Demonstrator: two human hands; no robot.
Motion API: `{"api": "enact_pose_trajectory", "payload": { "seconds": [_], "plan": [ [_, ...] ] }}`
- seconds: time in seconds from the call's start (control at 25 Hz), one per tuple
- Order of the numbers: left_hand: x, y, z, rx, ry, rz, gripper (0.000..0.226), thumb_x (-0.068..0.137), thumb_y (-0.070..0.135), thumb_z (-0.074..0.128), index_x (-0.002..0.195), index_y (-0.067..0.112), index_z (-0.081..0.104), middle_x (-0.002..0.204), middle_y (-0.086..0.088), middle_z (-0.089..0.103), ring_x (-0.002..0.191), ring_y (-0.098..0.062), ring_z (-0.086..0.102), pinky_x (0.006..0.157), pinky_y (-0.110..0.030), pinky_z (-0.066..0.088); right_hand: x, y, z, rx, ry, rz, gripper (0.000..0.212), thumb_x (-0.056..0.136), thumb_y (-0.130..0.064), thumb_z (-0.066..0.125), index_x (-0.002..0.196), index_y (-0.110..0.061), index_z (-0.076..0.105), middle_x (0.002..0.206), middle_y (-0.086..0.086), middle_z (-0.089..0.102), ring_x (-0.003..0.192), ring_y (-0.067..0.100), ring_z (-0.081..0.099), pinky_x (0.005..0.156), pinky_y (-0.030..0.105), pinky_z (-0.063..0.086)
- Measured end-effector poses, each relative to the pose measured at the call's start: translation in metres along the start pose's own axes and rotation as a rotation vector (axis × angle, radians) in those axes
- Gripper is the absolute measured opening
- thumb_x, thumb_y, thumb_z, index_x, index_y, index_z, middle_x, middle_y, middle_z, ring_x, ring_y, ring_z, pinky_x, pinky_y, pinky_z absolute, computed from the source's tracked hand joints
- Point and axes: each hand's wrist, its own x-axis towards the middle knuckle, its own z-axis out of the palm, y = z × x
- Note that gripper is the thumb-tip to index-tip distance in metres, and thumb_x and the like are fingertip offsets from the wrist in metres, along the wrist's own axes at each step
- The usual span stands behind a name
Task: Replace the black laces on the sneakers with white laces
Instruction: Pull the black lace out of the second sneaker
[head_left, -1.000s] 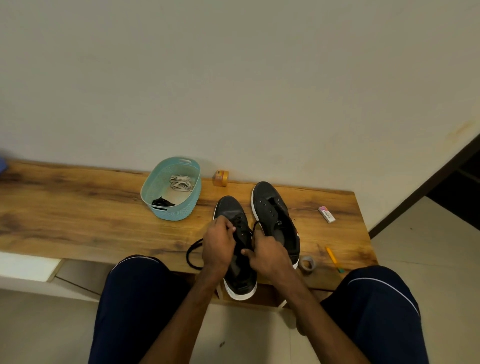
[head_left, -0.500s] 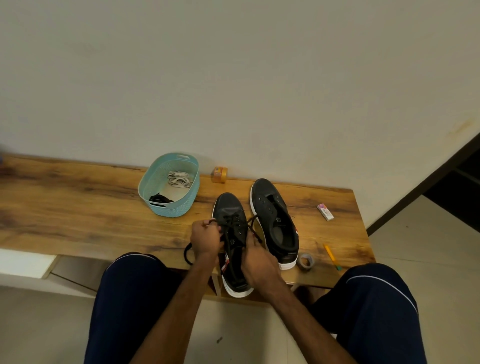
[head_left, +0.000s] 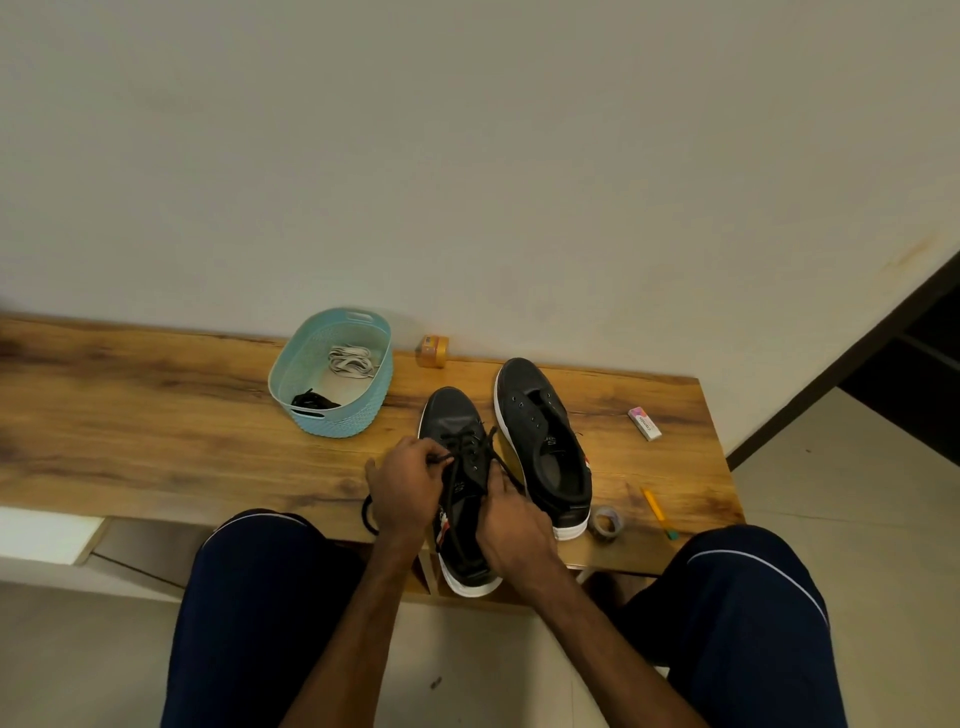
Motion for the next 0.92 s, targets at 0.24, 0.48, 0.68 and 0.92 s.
{"api": "enact_pose_trajectory", "payload": {
  "seconds": [0.24,0.48,0.68,0.92],
  "plan": [
    [0.000,0.003,-0.004,0.021,-0.035,-0.022,0.025,0.090,0.013,0.063,0.108,0.031,0.064,0.114,0.008,0.062,0.109,-0.017,0.060,0.109,-0.057,0.034,0.003,-0.001,0.002,-0.030,-0.005,0.004,0.068,0.100,-0.031,0.044,0.157,-0.012,0.013,0.138,0.009,0.056,0.114,0.025,0.061,0.094,0.039,0.049],
    [0.009,0.017,-0.021,0.376,-0.257,0.174,0.026,0.098,0.033,0.052,0.124,0.035,0.060,0.127,0.012,0.057,0.125,-0.013,0.050,0.111,-0.070,-0.006,0.004,0.001,0.003,-0.045,-0.009,-0.017,0.073,0.100,-0.035,0.045,0.158,-0.011,0.007,0.154,0.011,0.040,0.134,0.026,0.047,0.105,0.041,0.045],
    [0.007,0.021,-0.020,0.233,-0.158,0.140,0.007,0.095,0.039,0.058,0.096,0.034,0.063,0.102,0.014,0.062,0.105,-0.009,0.058,0.116,-0.054,0.015,0.004,-0.002,0.000,-0.100,0.019,-0.127,0.081,0.100,-0.031,0.048,0.159,-0.016,-0.006,0.167,0.005,0.009,0.152,0.020,0.017,0.118,0.041,0.032],
    [0.009,-0.001,-0.026,0.328,0.048,-0.005,0.012,0.098,0.023,0.053,0.105,0.025,0.062,0.109,0.005,0.062,0.109,-0.018,0.058,0.110,-0.058,0.025,0.002,0.003,0.002,-0.069,0.042,-0.067,0.079,0.097,-0.023,0.047,0.159,-0.011,0.000,0.165,0.007,0.018,0.150,0.021,0.024,0.114,0.040,0.038]
  ]
}}
